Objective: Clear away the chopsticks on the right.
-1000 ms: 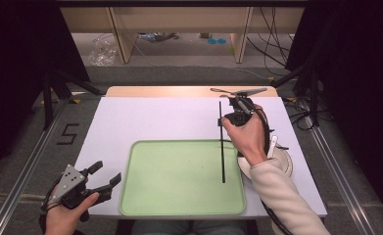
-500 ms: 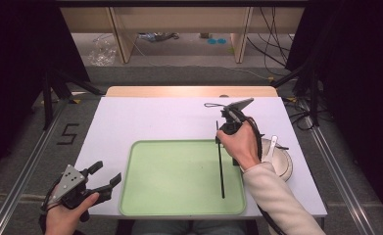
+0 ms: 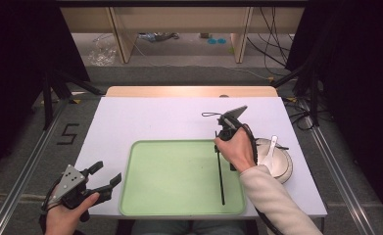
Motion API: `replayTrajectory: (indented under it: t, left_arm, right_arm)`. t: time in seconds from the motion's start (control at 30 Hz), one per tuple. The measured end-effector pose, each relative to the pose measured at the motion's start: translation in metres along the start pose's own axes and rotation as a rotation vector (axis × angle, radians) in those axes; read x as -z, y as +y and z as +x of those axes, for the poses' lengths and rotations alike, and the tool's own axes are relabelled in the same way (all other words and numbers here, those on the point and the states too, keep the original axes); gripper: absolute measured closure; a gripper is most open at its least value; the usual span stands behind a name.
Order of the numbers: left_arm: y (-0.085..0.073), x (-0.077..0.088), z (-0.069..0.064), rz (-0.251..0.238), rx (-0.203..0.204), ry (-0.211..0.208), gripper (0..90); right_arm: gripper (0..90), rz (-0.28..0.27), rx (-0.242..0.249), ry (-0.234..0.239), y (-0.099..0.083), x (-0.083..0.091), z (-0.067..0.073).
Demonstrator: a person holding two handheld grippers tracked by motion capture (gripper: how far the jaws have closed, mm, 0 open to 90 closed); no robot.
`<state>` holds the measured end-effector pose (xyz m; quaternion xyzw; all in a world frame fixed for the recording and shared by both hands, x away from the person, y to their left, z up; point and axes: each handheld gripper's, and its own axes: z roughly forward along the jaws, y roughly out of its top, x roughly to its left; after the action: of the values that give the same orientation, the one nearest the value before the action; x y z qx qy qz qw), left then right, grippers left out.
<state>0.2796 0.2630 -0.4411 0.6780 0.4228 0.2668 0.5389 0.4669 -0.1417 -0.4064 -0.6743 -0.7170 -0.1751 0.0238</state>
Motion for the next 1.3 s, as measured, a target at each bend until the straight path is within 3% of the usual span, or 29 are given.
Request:
replayTrajectory:
  t: [0.03,0.13,0.33,0.4,0.47,0.57,0.63,0.7,0.73,0.8,0.87,1.0,1.03,1.17,1.3]
  left_arm:
    - [0.0,0.0,0.0,-0.001,0.001,0.0,21.3]
    - [0.0,0.0,0.0,0.0,0.0,-0.001,21.3]
    - [0.0,0.0,0.0,0.0,0.001,-0.002,21.3]
    - [0.0,0.0,0.0,0.001,0.0,-0.002,21.3]
    - [0.0,0.0,0.0,-0.003,0.001,0.0,21.3]
    - [0.0,0.0,0.0,0.001,0.0,-0.001,21.3]
    - [0.0,0.0,0.0,0.0,0.0,0.0,21.3]
    - [0.0,0.0,0.0,0.0,0.002,-0.001,21.3]
    - [0.0,0.0,0.0,0.0,0.002,-0.001,21.3]
    - [0.0,0.0,0.0,0.0,0.002,-0.001,21.3]
    - [0.0,0.0,0.0,0.0,0.002,-0.001,21.3]
    - [0.0,0.0,0.0,0.001,0.001,-0.002,21.3]
    - [0.0,0.0,0.0,0.001,0.001,-0.001,21.3]
    - [0.0,0.0,0.0,0.0,0.001,-0.002,21.3]
    - [0.0,0.0,0.0,0.001,0.0,-0.002,21.3]
  right_arm:
    - [87.9,0.005,0.012,-0.004,0.0,-0.001,0.0]
    - [87.9,0.047,-0.048,-0.006,-0.001,-0.003,0.004]
    - [87.9,0.053,-0.057,-0.01,-0.001,-0.007,0.003]
    - [87.9,0.042,-0.032,-0.017,-0.001,-0.01,0.001]
    - [87.9,0.05,-0.064,-0.019,-0.001,-0.012,0.003]
    - [87.9,0.059,-0.044,-0.019,-0.001,-0.015,0.002]
    - [87.9,0.077,-0.07,-0.019,-0.001,-0.016,0.004]
    - [87.9,0.073,-0.042,-0.029,-0.002,-0.019,0.002]
    - [87.9,0.087,-0.066,-0.03,-0.002,-0.02,0.004]
    - [87.9,0.072,-0.022,-0.04,-0.002,-0.023,0.001]
    - [87.9,0.097,-0.049,-0.044,-0.003,-0.024,0.002]
    - [87.9,0.114,-0.036,-0.058,-0.003,-0.025,0.0]
    - [87.9,0.079,0.014,-0.056,-0.003,-0.028,-0.003]
    - [87.9,0.092,-0.073,-0.056,-0.002,-0.03,0.001]
    - [87.7,0.096,-0.069,-0.06,-0.002,-0.032,0.001]
